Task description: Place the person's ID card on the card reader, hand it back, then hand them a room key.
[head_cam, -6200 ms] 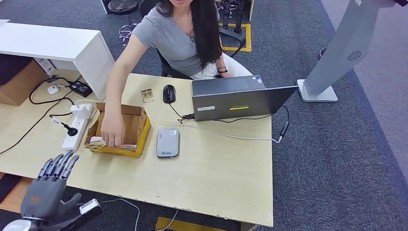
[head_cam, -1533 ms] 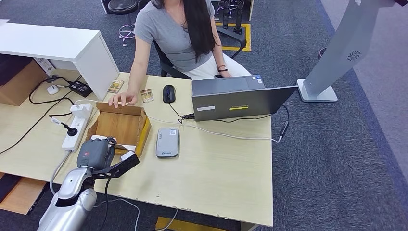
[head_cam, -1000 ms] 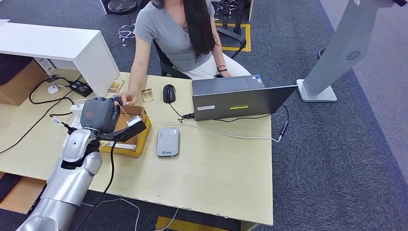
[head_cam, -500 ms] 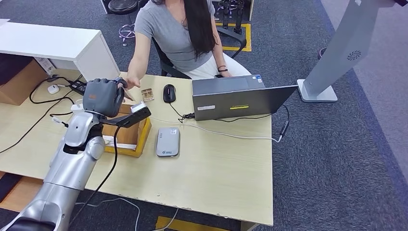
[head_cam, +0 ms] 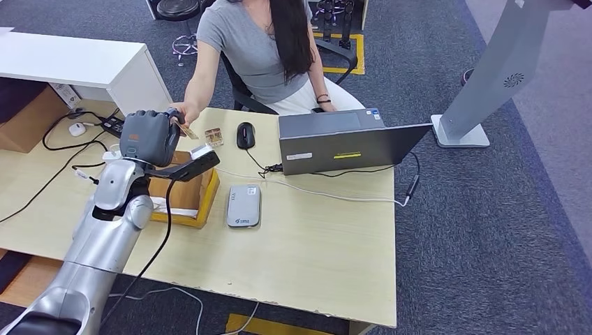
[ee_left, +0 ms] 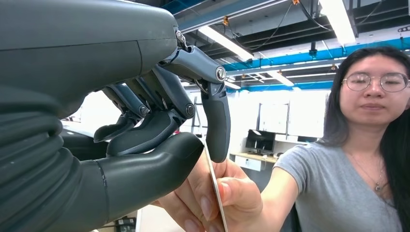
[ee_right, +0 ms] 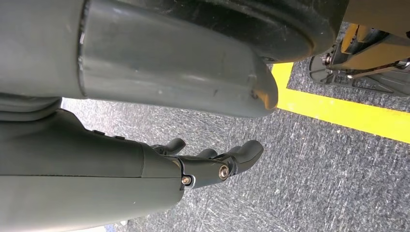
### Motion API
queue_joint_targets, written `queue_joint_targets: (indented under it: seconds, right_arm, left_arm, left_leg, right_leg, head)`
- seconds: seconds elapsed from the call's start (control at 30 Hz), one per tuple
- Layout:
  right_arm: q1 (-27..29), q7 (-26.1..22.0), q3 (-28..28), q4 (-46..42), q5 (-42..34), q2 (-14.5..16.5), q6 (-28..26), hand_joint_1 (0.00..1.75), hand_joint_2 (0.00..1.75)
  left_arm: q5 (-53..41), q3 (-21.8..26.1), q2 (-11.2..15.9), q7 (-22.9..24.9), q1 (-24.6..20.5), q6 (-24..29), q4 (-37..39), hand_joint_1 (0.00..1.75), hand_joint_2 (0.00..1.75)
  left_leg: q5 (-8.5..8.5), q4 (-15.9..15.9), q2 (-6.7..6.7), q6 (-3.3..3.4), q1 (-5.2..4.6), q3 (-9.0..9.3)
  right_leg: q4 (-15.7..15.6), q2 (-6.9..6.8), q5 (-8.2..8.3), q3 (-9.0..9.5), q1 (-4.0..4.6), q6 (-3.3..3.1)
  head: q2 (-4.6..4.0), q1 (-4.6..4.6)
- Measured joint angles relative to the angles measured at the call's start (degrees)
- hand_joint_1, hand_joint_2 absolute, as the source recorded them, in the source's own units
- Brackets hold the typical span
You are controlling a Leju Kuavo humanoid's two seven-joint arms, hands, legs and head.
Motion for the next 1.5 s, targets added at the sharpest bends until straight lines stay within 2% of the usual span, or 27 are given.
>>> queue_joint_targets:
  seconds: [0.5,0.7,0.83,1.13,1.27,1.5]
  right_arm:
    - [0.0,0.1,0.1,0.0,0.2,0.0,0.0,0.0,0.0]
    - [-0.1,0.3,0.8,0.0,0.7,0.0,0.2,0.0,0.0]
    - [-0.1,0.4,1.0,0.0,0.8,0.0,0.5,0.0,0.0]
    - [-0.1,0.6,1.1,0.0,0.8,0.0,0.7,0.0,0.0]
    - [-0.1,0.6,1.3,0.0,0.9,0.0,0.7,0.0,0.0]
    - [-0.1,0.7,1.4,0.0,0.8,0.0,0.6,0.0,0.0]
  left_arm:
    - [-0.4,-0.3,0.0,0.3,-0.9,0.1,0.2,1.75,1.75]
    - [-2.0,-1.4,0.1,1.3,-5.9,0.0,3.5,1.75,1.75]
    - [-2.4,-1.8,0.2,1.9,-8.1,0.0,5.2,1.27,1.75]
    - [-2.5,-1.9,0.2,3.0,-8.6,0.3,6.3,1.27,1.75]
    - [-2.6,-1.9,0.4,3.2,-8.5,2.6,6.7,0.0,1.75]
    - [-2.3,-1.9,1.2,3.3,-6.3,5.8,5.2,0.0,1.75]
  left_leg:
    - [0.0,0.0,0.0,0.0,0.0,-0.03]
    - [0.01,0.0,0.0,0.0,0.0,-0.09]
    - [0.01,0.0,0.09,0.0,0.0,-0.09]
    - [0.0,0.0,0.1,0.0,0.0,-0.11]
    - [0.0,0.0,0.1,0.0,0.0,-0.16]
    - [0.01,0.0,0.08,0.0,0.01,-0.16]
  right_leg:
    - [0.0,0.01,0.0,-0.05,0.0,0.0]
    - [0.0,0.02,0.03,-0.08,0.0,0.0]
    - [0.0,0.09,0.06,-0.1,0.0,-0.03]
    - [0.0,0.12,0.06,-0.14,0.0,-0.04]
    - [0.0,0.12,0.06,-0.16,0.0,-0.03]
    - [0.0,0.1,0.06,-0.13,0.0,-0.03]
  head:
    - [0.0,-0.01]
    - [0.0,-0.01]
    - [0.0,-0.01]
    - [0.0,-0.01]
    - [0.0,0.0]
    - [0.0,-0.01]
